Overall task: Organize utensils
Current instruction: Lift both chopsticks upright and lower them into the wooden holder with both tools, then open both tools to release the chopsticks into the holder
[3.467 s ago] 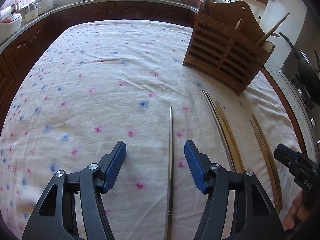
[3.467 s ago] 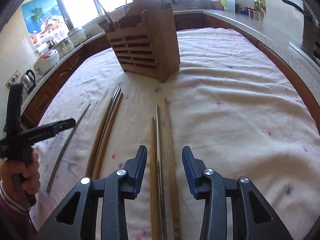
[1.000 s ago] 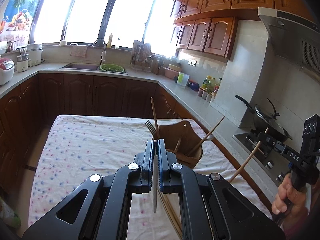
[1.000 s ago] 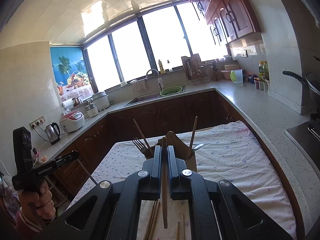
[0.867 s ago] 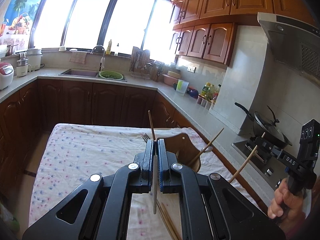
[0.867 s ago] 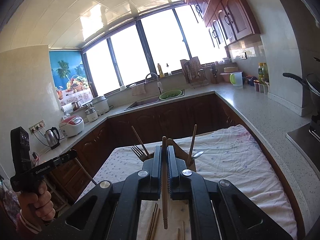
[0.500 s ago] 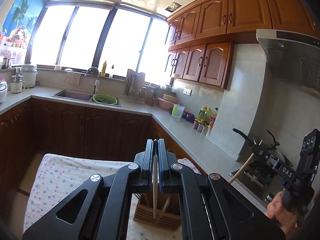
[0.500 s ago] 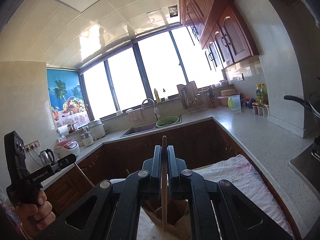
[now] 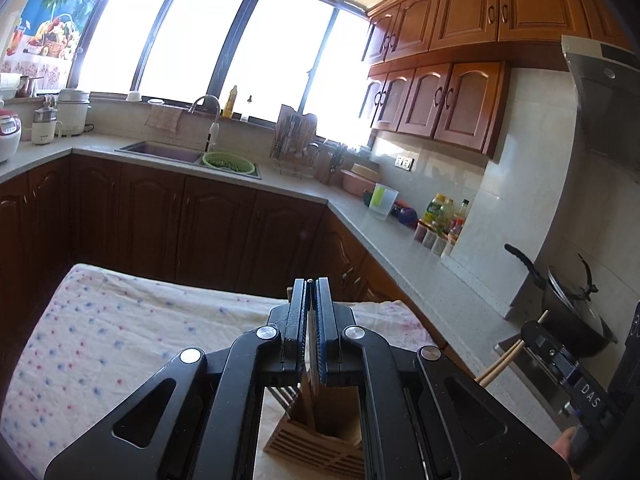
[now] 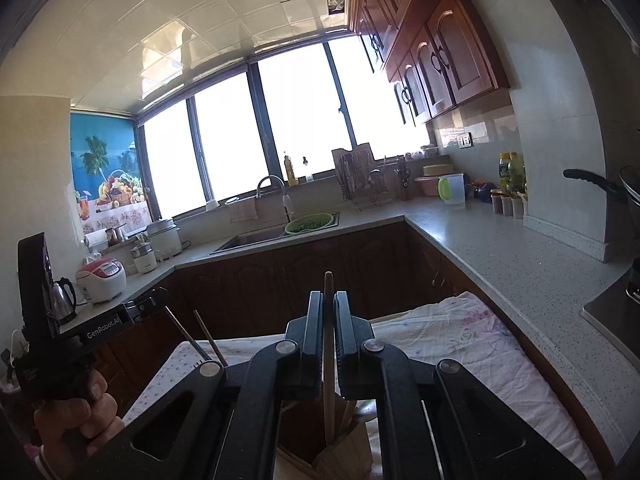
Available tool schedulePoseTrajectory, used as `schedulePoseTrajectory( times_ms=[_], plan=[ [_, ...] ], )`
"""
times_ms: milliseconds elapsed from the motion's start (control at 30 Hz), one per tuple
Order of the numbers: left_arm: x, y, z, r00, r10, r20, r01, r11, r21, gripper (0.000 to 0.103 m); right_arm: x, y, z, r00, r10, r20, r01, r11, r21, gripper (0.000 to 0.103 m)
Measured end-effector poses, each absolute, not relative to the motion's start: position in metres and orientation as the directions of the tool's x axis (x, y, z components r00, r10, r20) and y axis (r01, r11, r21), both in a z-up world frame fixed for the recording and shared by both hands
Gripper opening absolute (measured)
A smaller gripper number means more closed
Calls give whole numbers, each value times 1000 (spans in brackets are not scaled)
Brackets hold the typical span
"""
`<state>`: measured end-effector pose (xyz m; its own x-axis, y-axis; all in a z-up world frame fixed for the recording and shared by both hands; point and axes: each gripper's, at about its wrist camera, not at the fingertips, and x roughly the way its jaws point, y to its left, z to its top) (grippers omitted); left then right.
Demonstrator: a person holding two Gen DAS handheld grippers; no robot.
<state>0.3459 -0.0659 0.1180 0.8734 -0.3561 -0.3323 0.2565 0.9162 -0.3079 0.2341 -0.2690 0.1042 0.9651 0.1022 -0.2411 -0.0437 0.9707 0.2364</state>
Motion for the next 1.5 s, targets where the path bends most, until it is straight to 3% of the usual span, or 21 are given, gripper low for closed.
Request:
schedulePoseTrajectory(
  times_ms=[267,700,767,800,833,867,900,1033,1133,1200,1500],
  plan=[
    [357,-78,92,835,-363,-413,256,921,-293,5,250,-276,77,938,113,-329,-27,966,256,5],
    [358,-79,97,824,-366,-433,262,923,-281,5,252,-280,80,932,133,-336,-36,959,282,10],
    [355,-77,100,823,-368,-432,265,922,-281,10,252,-281,80,931,142,-337,-40,955,292,12],
    [353,-75,102,824,-371,-429,267,921,-283,13,250,-282,82,932,143,-333,-41,955,295,18],
    [350,-73,104,826,-370,-424,267,921,-285,22,247,-282,84,935,146,-324,-45,953,301,32],
    [346,-71,106,831,-366,-419,261,922,-287,39,244,-283,86,938,149,-312,-49,950,307,40],
    [341,-67,108,839,-363,-406,257,921,-292,48,239,-284,89,943,151,-297,-54,948,314,52],
    [319,-53,115,856,-358,-373,253,919,-302,73,218,-287,102,958,156,-239,-72,942,329,78],
    [302,-39,115,862,-352,-365,241,917,-317,77,198,-290,106,967,153,-202,-79,940,332,93],
    [292,-30,112,861,-347,-372,226,916,-331,77,185,-291,108,971,146,-189,-78,942,327,97],
    [244,-8,82,834,-334,-440,177,916,-359,77,141,-295,99,966,133,-222,-56,944,325,98]
  ],
)
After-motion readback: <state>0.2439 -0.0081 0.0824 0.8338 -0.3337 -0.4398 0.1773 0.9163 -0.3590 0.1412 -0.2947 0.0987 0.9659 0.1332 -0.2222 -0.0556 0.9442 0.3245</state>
